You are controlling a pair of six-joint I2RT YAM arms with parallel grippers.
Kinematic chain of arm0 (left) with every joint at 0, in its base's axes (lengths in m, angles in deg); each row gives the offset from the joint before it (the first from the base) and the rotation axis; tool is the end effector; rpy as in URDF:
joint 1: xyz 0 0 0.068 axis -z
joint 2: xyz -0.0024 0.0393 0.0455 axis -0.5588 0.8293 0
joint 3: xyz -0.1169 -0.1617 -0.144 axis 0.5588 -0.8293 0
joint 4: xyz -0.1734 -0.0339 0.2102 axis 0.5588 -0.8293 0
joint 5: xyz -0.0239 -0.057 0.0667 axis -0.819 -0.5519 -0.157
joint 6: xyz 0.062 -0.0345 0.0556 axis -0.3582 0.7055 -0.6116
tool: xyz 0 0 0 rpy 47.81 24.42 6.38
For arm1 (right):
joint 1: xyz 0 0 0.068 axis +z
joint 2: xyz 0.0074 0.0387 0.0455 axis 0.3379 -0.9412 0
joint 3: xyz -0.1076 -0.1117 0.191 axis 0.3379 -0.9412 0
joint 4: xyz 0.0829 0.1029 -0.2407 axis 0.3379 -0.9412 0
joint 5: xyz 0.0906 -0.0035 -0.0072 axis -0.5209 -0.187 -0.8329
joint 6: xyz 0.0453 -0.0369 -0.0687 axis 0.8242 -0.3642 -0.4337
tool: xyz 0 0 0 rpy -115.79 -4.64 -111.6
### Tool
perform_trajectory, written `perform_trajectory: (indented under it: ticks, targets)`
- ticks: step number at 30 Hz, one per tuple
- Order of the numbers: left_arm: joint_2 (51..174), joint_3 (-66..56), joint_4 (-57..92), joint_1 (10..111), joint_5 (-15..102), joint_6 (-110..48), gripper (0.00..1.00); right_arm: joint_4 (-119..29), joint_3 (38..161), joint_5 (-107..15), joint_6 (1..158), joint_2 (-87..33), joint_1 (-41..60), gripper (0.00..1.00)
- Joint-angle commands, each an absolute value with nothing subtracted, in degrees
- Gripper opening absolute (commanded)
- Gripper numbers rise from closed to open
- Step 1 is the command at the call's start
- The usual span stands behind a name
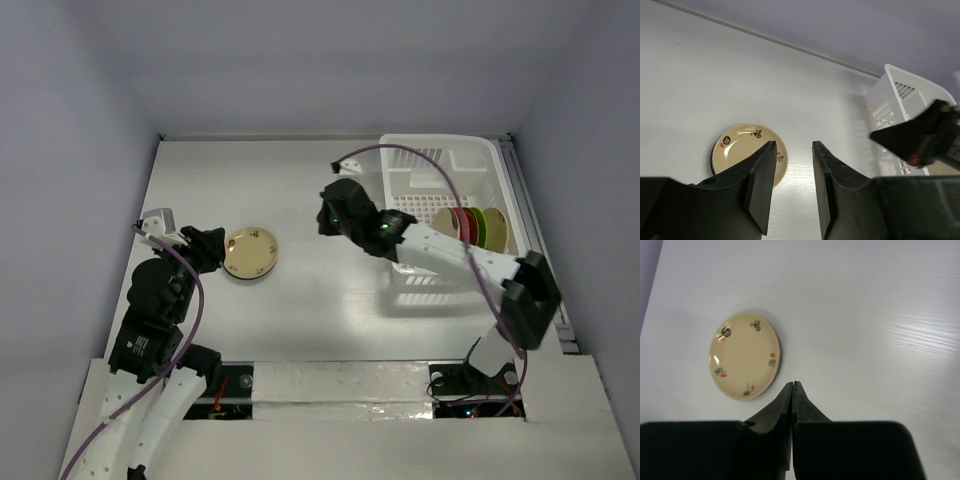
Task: Unload the plates from the dish rack
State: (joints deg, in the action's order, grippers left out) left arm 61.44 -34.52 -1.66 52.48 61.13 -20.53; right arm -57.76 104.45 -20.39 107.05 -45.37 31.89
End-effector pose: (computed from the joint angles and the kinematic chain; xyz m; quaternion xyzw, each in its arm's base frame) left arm 0.1780 -0.0457 0.3531 -0.0822 0.6936 -0.1958 0.6883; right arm 0.2988 0.3375 0.2392 -0.0554 0.8665 0.2247 0.4422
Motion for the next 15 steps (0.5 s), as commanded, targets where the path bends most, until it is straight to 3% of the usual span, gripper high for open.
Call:
perform_trajectory:
  ticks: [1,6,9,13,15]
  targets:
    - [61.21,-35.30,1.25,52.08,60.27,-20.53,0.32,-66.90,98.88,-4.59,104.19,-33.52,28.26,0.00]
    - [60.33,-35.30,1.42,52.08,59.83,-20.53,0.32,-79.01,89.39,-0.36,103.31,-16.58,17.18,0.00]
    - [59.98,-35.30,1.60,52.08,59.39,-20.53,0.32,-86.13,88.75,1.49,102.69,-12.59,11.99,0.00]
    - [59.80,-35.30,1.60,52.08,59.12,-20.53,0.32,-90.81,90.15,1.14,101.03,-12.75,6.80,0.19]
    - [59.80,-35.30,1.42,52.08,59.12,-20.53,0.32,-91.53,90.42,1.40,99.89,-14.68,3.65,0.24]
